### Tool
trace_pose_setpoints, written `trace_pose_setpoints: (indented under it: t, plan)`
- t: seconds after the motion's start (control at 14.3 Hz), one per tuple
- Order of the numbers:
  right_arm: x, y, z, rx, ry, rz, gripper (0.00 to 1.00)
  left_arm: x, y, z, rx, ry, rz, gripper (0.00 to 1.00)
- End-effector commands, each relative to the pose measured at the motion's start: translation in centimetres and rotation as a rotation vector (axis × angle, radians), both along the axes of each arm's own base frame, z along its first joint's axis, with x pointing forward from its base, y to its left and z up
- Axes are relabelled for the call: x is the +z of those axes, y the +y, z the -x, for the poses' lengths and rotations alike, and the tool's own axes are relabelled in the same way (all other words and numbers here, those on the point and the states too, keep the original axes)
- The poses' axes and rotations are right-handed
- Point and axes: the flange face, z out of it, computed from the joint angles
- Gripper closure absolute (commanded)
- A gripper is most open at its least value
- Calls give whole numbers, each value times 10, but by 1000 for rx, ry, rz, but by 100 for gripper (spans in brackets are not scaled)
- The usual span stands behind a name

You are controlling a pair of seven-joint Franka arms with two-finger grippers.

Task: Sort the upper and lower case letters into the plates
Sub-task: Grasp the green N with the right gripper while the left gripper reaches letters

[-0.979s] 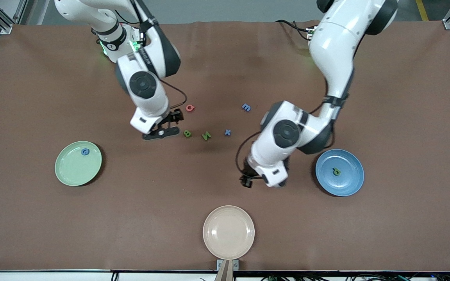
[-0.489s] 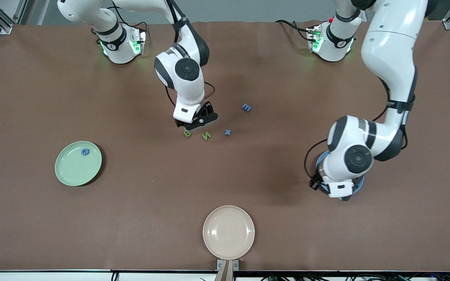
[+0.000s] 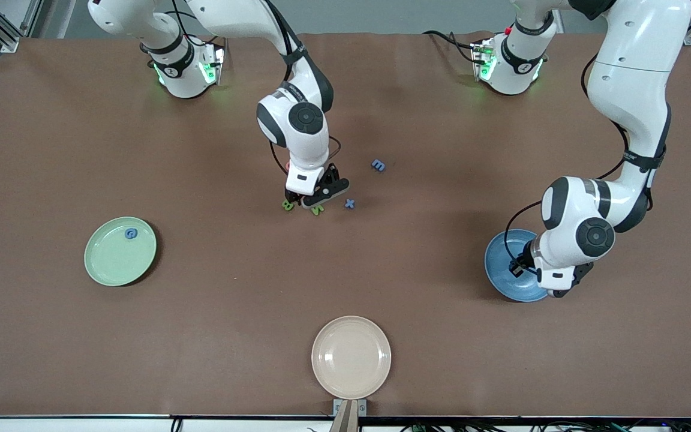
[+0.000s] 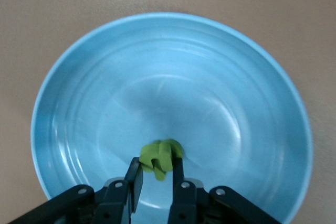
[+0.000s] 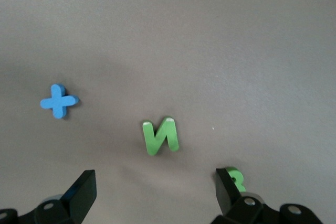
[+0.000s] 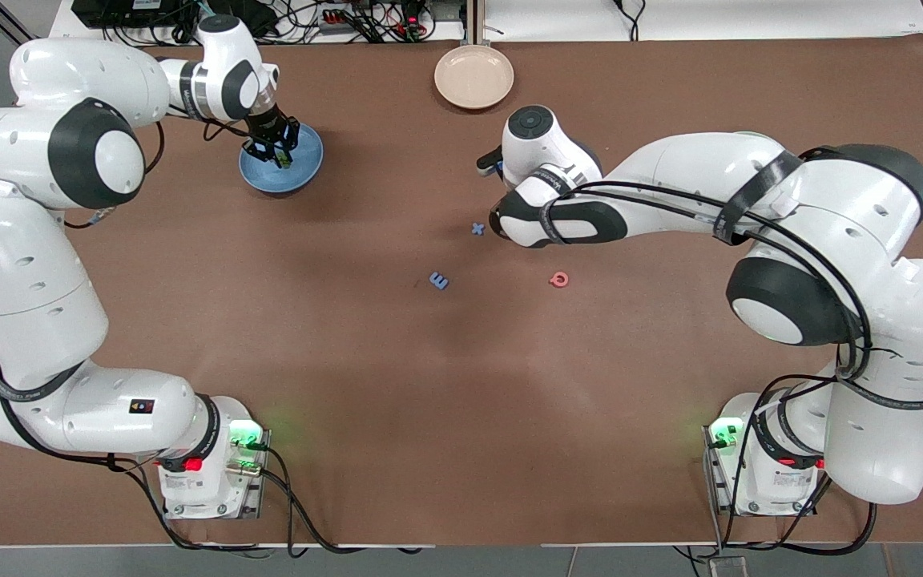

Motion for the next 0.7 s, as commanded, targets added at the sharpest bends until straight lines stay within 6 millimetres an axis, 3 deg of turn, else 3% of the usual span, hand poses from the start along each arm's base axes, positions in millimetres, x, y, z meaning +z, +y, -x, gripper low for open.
trace_pose_setpoints:
  t: [0.0, 0.07, 0.28, 0.42, 0.63]
  plan:
    - [-11, 6, -15, 0, 1, -9, 0, 8, 6, 8, -11, -18, -6, 13]
    - [-18, 5, -18, -2, 4, -3, 1, 11, 5, 8, -8, -21, -7, 0]
    - [-22, -4, -28, 48, 12, 3, 7, 39, -13, 4, 29, -61, 2, 0]
    - [-24, -3, -28, 48, 18, -9, 8, 57, -48, 11, 35, -49, 23, 0]
    - [-30, 3, -25, 48, 13, -37, 14, 68, -115, 29, 76, -25, 61, 0]
